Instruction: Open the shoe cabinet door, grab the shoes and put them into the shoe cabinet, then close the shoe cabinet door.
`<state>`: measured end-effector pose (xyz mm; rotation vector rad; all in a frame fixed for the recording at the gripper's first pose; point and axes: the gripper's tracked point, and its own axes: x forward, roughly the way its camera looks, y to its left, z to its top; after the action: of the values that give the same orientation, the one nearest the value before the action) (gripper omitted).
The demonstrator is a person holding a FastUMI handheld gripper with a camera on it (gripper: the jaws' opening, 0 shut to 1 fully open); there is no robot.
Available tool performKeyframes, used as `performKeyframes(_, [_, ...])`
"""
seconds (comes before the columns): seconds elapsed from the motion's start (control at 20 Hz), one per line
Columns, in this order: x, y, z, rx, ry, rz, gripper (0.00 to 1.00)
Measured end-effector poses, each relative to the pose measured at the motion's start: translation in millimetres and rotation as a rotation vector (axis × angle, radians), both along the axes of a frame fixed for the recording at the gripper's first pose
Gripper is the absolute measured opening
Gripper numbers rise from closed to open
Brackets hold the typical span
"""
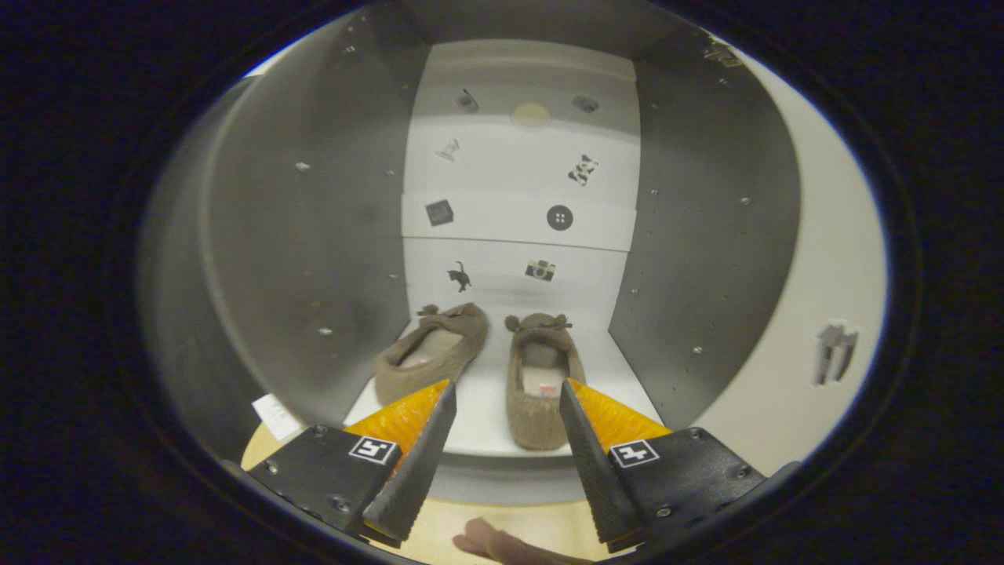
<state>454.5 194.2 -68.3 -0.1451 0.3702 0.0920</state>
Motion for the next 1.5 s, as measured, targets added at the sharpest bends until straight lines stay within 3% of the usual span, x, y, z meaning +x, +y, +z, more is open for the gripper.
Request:
performKeyframes(0.25, [-132.8,15.0,47.3,0.003,-0.099,0.098,0.85])
performKeyframes(0.35, [-187.7,16.3,65.3,0.006,-0.141,0.133,0.99])
performKeyframes(0.4, [-213.2,11.2,74.8,0.012,-0.166,0.144,1.00])
performKeyframes(0.75, [-350.9,-76.5,112.5,0.047,-0.285,0.125,1.00])
performKeyframes(0.85, [-381.5,-100.7,119.2,0.053,-0.303,0.162,1.00])
performKeyframes(0.95, [-405.1,-137.2,125.2,0.056,-0.330,0.163,1.00])
performKeyframes(1.15, [-430.5,-224.3,136.5,0.041,-0.398,0.089,1.00])
performKeyframes(1.3, [-430.3,-287.9,131.5,-0.007,-0.405,0.035,1.00])
performKeyframes(1.5, [-409.9,-354.5,112.3,-0.086,-0.369,0.050,1.00])
